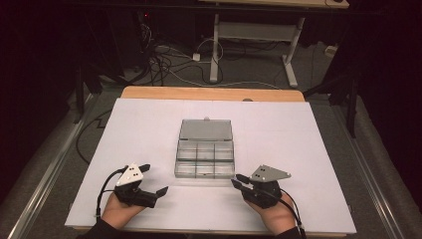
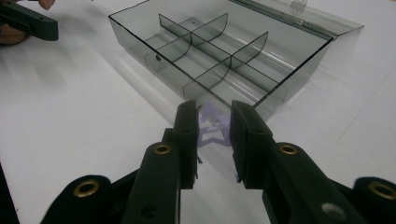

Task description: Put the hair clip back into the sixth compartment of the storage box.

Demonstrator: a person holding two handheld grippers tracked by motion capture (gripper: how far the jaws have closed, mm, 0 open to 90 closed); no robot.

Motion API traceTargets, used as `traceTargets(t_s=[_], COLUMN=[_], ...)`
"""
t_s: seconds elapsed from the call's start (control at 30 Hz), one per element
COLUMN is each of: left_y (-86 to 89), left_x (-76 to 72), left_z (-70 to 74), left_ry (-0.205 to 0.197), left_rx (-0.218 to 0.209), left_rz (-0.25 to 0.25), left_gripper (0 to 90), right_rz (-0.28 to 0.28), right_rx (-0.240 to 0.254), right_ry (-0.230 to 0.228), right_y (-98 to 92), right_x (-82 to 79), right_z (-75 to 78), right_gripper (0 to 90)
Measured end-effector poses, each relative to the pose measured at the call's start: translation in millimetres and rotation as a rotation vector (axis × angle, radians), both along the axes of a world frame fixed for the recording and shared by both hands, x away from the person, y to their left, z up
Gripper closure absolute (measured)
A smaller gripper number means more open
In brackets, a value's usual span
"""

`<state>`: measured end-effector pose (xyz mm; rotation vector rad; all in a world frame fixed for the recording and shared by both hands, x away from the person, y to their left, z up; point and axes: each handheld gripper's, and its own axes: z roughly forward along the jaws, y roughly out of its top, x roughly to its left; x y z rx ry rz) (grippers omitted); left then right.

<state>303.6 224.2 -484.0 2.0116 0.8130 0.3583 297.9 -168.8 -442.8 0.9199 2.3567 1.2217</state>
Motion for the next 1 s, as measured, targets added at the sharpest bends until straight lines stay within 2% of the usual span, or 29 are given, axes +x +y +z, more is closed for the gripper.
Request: traceTargets(t_s=[1.0], left_y=[0.2], left_x=[-0.1], left_z=[0.0], left_ry=[-0.001], left_rx=[-0.002], left_rz=[-0.002], left_gripper=[0.0], right_rz=[-0.002], right_rx=[-0.017], right_ry=[0.017], right_y=[16.2], right_x=[30.7], right_z=[5.7], right_gripper=[73.9])
